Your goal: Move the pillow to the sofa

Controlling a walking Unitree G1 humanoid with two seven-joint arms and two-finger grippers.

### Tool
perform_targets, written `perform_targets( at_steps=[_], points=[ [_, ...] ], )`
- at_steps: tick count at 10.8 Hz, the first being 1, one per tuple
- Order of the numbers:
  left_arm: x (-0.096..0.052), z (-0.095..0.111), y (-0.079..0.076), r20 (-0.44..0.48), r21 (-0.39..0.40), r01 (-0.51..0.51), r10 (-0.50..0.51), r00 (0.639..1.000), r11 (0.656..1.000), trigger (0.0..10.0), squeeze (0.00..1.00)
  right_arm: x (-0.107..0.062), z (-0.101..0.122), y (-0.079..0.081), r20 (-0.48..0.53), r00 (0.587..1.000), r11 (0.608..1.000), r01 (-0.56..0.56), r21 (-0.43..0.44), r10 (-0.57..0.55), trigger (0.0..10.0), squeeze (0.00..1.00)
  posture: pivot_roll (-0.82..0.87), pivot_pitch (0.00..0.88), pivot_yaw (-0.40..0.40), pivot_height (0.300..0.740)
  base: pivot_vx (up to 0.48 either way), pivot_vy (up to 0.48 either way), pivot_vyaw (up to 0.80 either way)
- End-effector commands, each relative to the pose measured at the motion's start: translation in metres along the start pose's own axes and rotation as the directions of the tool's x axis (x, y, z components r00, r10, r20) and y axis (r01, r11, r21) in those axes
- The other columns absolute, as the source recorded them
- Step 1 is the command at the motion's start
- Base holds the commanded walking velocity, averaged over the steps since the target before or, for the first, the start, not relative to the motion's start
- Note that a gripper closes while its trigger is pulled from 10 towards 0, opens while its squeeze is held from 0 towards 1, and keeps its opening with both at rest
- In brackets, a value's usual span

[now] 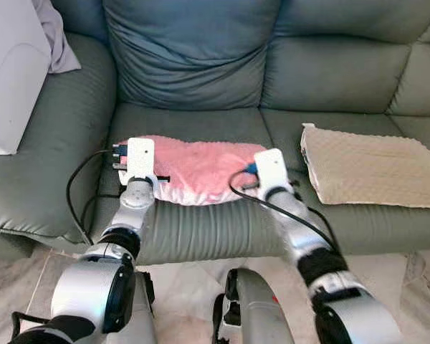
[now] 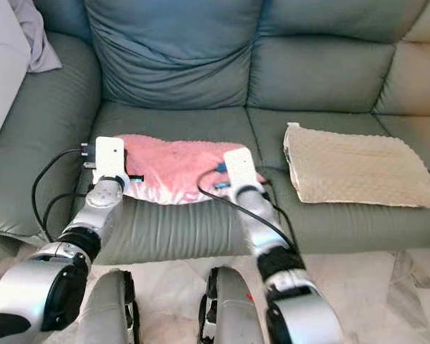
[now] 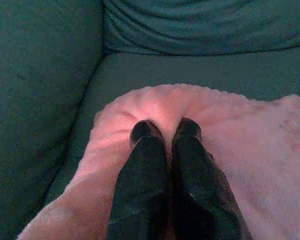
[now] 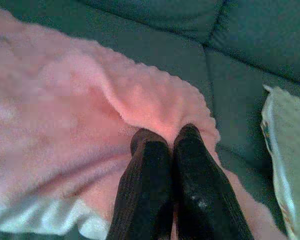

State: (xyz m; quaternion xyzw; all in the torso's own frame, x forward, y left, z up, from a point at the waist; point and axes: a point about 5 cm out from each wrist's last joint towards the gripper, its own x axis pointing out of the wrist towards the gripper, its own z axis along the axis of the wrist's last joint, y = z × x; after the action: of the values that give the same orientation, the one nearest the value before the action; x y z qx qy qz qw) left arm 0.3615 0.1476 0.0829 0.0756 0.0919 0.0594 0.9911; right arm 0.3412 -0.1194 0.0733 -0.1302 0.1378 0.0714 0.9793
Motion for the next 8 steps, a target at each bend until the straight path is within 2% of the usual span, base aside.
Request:
perform_targets(
  at_steps=[1, 2, 3, 5, 7, 8],
  points=[
    [-0.002, -0.009, 0.003, -0.045, -0.012, -0.029, 0.029, 0.999, 1.000, 10.0, 0.00, -0.003, -0.013, -0.017, -0.049, 0.997, 0.999, 0.052, -0.006, -0.052, 10.0, 0.00, -0.11, 0.199, -0.137, 0.656, 0.000, 0.000, 0.00],
    [-0.002, -0.010, 0.003, -0.057, -0.002, -0.027, 0.026, 0.998, 1.000, 10.0, 0.00, -0.004, -0.017, -0.031, -0.065, 0.993, 0.995, 0.101, 0.007, -0.100, 10.0, 0.00, -0.11, 0.199, -0.136, 0.656, 0.000, 0.000, 0.00],
    [-0.002, -0.010, 0.001, -0.057, -0.002, -0.018, 0.018, 0.998, 1.000, 10.0, 0.00, -0.005, -0.016, -0.039, -0.065, 0.991, 0.993, 0.119, 0.008, -0.118, 10.0, 0.00, -0.11, 0.196, -0.134, 0.656, 0.000, 0.000, 0.00],
    [-0.002, -0.010, 0.001, -0.057, -0.002, -0.018, 0.018, 0.998, 1.000, 10.0, 0.00, -0.005, -0.016, -0.039, -0.065, 0.991, 0.993, 0.119, 0.008, -0.118, 10.0, 0.00, -0.11, 0.196, -0.134, 0.656, 0.000, 0.000, 0.00],
    [-0.004, -0.024, 0.012, -0.154, -0.024, -0.080, 0.076, 0.985, 0.996, 10.0, 0.00, -0.002, -0.013, -0.067, -0.037, 0.988, 0.988, 0.152, 0.003, -0.151, 10.0, 0.00, -0.10, 0.188, -0.129, 0.656, 0.000, 0.000, 0.00],
    [-0.005, -0.028, 0.013, -0.174, -0.015, -0.083, 0.079, 0.982, 0.996, 10.0, 0.00, -0.001, -0.011, -0.070, -0.019, 0.990, 0.990, 0.140, -0.005, -0.140, 10.0, 0.00, -0.10, 0.188, -0.129, 0.656, 0.000, 0.000, 0.00]
  ],
)
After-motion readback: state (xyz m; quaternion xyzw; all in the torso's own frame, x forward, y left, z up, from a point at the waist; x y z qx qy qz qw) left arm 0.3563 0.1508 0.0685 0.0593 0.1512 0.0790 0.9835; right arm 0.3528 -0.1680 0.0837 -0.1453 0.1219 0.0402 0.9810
